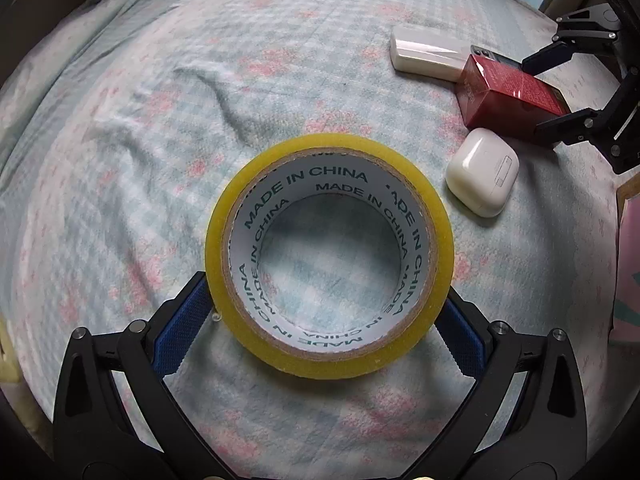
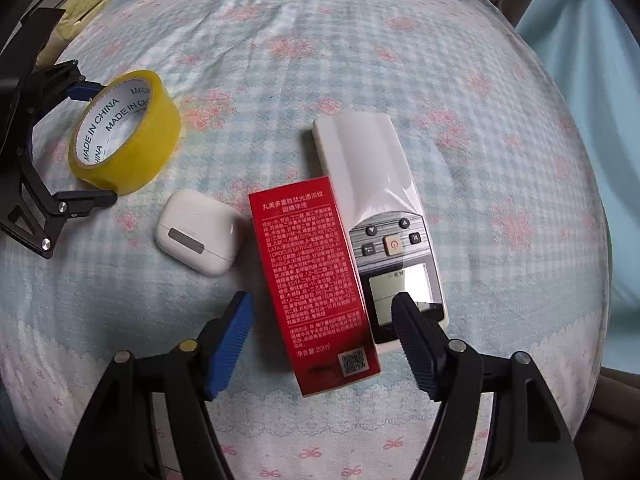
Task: Organize rigid objects
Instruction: 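Grasp the yellow tape roll with the left tool while the right tool grasps the red box, then lift and carry the tape roll and red box over the cardboard box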
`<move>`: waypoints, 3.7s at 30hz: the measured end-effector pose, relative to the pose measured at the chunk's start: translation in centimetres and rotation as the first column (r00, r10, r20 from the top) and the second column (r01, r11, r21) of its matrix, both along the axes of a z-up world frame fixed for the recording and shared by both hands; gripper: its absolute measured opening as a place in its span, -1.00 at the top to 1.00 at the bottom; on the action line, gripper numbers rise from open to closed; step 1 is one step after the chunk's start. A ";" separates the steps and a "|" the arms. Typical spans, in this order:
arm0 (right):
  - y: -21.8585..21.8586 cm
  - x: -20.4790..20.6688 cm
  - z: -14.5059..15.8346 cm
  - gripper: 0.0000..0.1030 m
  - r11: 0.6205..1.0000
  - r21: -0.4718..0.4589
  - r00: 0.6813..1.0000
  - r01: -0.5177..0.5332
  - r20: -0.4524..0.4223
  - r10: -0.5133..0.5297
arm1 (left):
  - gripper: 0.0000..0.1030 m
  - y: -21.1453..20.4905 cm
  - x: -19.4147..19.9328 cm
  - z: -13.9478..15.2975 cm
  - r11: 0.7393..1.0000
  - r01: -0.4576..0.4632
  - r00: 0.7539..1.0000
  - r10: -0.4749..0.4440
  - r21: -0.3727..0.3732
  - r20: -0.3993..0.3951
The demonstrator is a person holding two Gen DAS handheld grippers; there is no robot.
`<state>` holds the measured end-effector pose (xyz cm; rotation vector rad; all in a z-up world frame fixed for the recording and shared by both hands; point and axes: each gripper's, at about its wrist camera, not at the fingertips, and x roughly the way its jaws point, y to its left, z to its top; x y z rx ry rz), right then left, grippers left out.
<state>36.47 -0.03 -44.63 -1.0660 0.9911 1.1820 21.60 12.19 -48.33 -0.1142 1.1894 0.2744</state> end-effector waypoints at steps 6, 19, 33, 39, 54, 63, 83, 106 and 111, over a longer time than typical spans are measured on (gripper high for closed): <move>1.0 -1.1 -0.3 0.02 0.996 0.007 0.995 -0.092 0.036 0.092 | -0.99 0.4 1.0 -0.1 1.000 -0.004 1.000 0.005 -0.029 0.012; 1.8 -2.1 -1.1 0.19 0.986 -0.058 0.981 -0.154 0.112 0.160 | -0.86 0.5 1.8 0.0 0.998 0.035 0.999 -0.034 -0.043 0.024; 2.0 -1.9 0.6 0.23 0.999 -0.003 0.999 -0.038 0.031 0.038 | -0.86 1.3 0.8 2.0 0.999 0.018 0.999 -0.016 -0.045 0.043; 1.4 -1.9 2.0 0.25 0.999 0.035 0.999 0.031 0.006 -0.032 | -0.86 1.1 0.6 3.3 0.999 0.022 0.997 -0.019 -0.037 0.071; -2.3 -5.3 10.4 0.25 0.969 0.163 0.983 0.184 -0.011 -0.185 | -0.86 -1.1 -1.4 11.2 0.998 0.067 0.988 -0.066 -0.006 0.140; -8.0 -8.5 18.8 0.25 0.891 0.280 0.931 0.357 -0.024 -0.365 | -0.86 -5.5 -3.2 19.6 0.985 0.166 0.964 -0.171 0.041 0.203; -29.4 -15.4 31.4 0.25 0.387 0.477 0.514 0.789 -0.167 -0.841 | -0.86 -20.6 -3.5 31.0 0.927 0.376 0.890 -0.360 -0.006 0.281; -43.2 -15.8 24.5 0.25 0.022 0.388 0.100 0.921 -0.181 -0.978 | -0.86 -37.9 6.0 23.1 0.699 0.712 0.702 -0.706 -0.068 0.100; -42.5 -15.1 21.4 0.25 0.134 0.333 0.175 0.933 -0.095 -0.980 | -0.86 -40.2 7.5 19.1 0.640 0.764 0.644 -0.765 -0.076 0.026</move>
